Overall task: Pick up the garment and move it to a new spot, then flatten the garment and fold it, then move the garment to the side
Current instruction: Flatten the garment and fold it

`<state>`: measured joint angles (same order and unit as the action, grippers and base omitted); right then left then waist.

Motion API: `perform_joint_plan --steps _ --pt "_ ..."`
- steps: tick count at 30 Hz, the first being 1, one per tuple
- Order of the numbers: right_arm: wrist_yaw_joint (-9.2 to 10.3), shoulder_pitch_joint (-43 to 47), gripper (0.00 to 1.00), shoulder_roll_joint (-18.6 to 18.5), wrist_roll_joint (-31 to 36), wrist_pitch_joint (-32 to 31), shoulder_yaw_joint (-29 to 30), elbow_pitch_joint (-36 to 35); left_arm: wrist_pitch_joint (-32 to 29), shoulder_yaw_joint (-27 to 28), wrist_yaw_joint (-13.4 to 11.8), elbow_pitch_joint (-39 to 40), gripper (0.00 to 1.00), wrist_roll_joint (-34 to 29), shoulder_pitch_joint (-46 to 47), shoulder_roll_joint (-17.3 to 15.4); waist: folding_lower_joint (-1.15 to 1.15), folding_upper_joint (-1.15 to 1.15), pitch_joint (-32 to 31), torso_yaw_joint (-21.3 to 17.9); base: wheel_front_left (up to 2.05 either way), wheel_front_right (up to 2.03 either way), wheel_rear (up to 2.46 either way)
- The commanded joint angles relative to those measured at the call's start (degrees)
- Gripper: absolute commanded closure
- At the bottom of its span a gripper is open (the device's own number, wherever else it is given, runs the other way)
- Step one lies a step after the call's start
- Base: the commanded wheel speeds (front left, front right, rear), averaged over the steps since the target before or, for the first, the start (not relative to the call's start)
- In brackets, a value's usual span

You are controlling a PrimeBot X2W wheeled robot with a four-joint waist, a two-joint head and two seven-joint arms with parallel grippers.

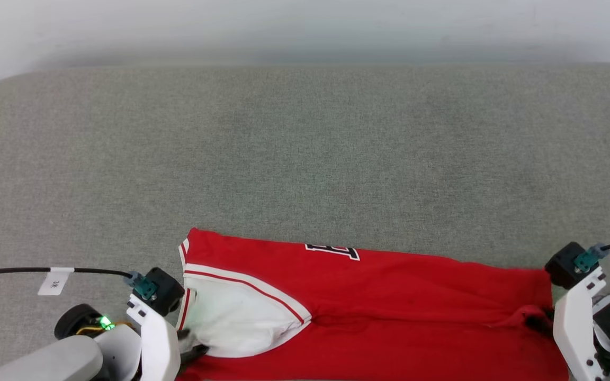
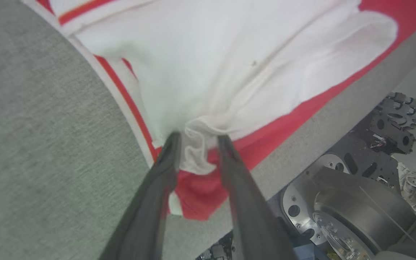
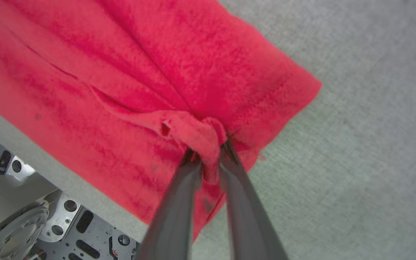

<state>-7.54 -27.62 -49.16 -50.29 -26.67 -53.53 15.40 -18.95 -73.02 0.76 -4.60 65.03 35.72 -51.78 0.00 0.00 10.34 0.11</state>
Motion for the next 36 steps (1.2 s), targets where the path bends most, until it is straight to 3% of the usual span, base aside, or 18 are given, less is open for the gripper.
perform_joint_plan --steps 1,6,11,15,20,27,32,36 --pt "0.10 0.22 0.00 0.51 0.16 0.84 0.66 -0.01 0.88 0.63 -0.11 -0.33 0.00 -0.48 -0.21 -0.16 0.00 0.00 -0.59 -0.09 0.00 0.00 0.00" --pt "0.10 -0.29 0.00 -1.29 2.04 3.76 3.72 -2.83 8.50 3.11 -1.68 1.01 0.00 -3.24 0.57 -0.87 0.00 0.00 -2.42 -0.20 0.00 0.00 0.00" --pt "0.10 1.12 0.00 -2.79 2.44 6.49 9.65 -6.71 17.61 5.73 -7.72 2.14 0.00 -7.90 -0.12 -0.21 0.00 0.00 -3.51 -0.03 0.00 0.00 0.00" --pt "0.10 2.69 0.00 -2.25 3.69 9.48 17.00 -8.33 24.88 8.08 -14.12 2.33 0.00 -10.84 -1.46 0.86 0.00 0.00 -3.77 -0.03 0.00 0.00 0.00" --pt "0.08 7.89 0.00 1.33 7.45 12.55 26.31 -6.47 32.85 11.97 -20.69 1.83 0.00 -13.78 -3.03 3.22 0.00 0.00 -3.49 0.27 0.00 0.00 0.00" --pt "0.08 16.16 0.00 8.96 9.90 12.85 36.73 -1.71 34.19 22.29 -28.07 2.57 0.00 -20.53 -7.80 7.76 0.00 0.00 -2.55 0.82 0.00 0.00 0.00" --pt "0.08 21.16 0.00 13.51 7.38 10.03 39.50 0.10 34.17 31.69 -30.58 3.78 0.00 -27.76 -14.04 11.79 0.00 0.00 -1.80 1.14 0.00 0.00 0.00" --pt "0.08 23.28 0.00 15.43 5.75 8.33 40.05 1.19 34.12 36.51 -30.50 3.57 0.00 -31.91 -17.80 14.80 0.00 0.00 -1.36 1.45 0.00 0.00 0.00"
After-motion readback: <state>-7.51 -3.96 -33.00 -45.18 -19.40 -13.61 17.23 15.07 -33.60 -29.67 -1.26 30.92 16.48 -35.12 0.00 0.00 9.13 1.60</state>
